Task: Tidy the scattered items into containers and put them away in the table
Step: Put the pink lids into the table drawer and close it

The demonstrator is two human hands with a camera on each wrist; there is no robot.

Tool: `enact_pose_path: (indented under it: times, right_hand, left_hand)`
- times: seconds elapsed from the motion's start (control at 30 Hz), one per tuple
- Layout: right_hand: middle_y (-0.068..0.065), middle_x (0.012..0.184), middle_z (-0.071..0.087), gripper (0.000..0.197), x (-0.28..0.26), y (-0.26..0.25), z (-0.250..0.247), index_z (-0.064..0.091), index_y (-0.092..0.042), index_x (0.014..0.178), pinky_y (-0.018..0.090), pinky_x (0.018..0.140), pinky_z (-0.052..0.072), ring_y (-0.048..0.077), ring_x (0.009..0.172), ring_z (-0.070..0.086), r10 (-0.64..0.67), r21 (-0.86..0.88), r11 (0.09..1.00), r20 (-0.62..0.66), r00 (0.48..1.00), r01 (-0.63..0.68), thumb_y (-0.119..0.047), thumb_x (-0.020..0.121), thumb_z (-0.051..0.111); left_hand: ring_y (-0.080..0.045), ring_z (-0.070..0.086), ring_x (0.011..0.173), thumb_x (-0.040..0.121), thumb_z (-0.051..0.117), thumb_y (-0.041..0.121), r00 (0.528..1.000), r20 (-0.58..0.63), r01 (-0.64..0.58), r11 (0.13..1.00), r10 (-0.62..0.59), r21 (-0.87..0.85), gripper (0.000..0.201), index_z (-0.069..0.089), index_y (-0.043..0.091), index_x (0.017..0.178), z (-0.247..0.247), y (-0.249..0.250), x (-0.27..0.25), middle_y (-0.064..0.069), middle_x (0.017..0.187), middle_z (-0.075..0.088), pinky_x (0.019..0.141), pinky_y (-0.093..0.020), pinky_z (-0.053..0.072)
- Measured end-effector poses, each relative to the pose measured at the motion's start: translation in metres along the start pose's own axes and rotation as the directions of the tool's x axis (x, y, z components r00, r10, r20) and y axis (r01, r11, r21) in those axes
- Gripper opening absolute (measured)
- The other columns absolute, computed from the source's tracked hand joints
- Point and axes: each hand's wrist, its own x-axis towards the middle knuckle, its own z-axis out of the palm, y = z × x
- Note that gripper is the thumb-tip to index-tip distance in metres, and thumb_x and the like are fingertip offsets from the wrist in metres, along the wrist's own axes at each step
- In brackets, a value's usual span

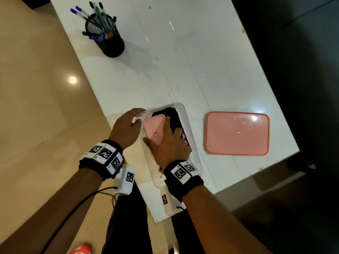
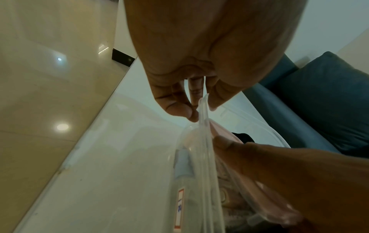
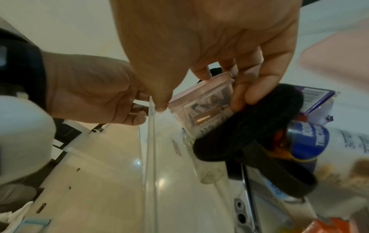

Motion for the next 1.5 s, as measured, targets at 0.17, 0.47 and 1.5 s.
enact_pose_path:
  times: [0.17,0.47,1.5]
  right_hand:
    - [0.014,0.13,0.044,0.104,0.011,-0.001,-0.002,-0.007,-0.034,0.151,0.049,0.08,0.049,0.037,0.107,0.056,0.008,-0.037,0.999,0.028,1.0,-0.007,-0.079,0.077,0.05]
    - [-0.006,0.114,0.06,0.051,-0.003,0.059,-0.083,0.058,-0.032,0.123,0.033,0.083,0.048,0.017,0.099,0.061,-0.096,0.217,0.967,-0.176,0.98,0.134,-0.067,0.086,0.05]
    - [0.011,0.131,0.045,0.11,0.046,0.192,-0.066,0.026,-0.034,0.139,0.052,0.093,0.046,0.04,0.117,0.05,0.323,0.128,0.944,-0.147,0.935,-0.306,-0.068,0.051,0.082]
  left_hand:
    - [-0.033,0.061,0.101,0.093,0.049,0.006,1.0,-0.018,0.01,0.998,-0.008,0.066,0.041,0.053,0.021,0.132,0.004,0.003,-0.003,0.003,0.132,0.058,0.094,-0.035,0.047]
    - [-0.028,0.059,0.097,0.089,0.062,0.024,0.992,-0.102,0.089,0.987,-0.076,0.136,0.047,0.047,0.02,0.134,0.011,0.004,-0.009,-0.003,0.122,0.061,0.09,-0.035,0.043]
    - [-0.022,0.061,0.071,0.089,0.061,0.045,0.943,0.0,0.321,0.907,-0.334,-0.272,0.041,0.046,0.016,0.113,0.053,-0.011,-0.061,-0.005,0.076,0.058,0.066,-0.038,0.057]
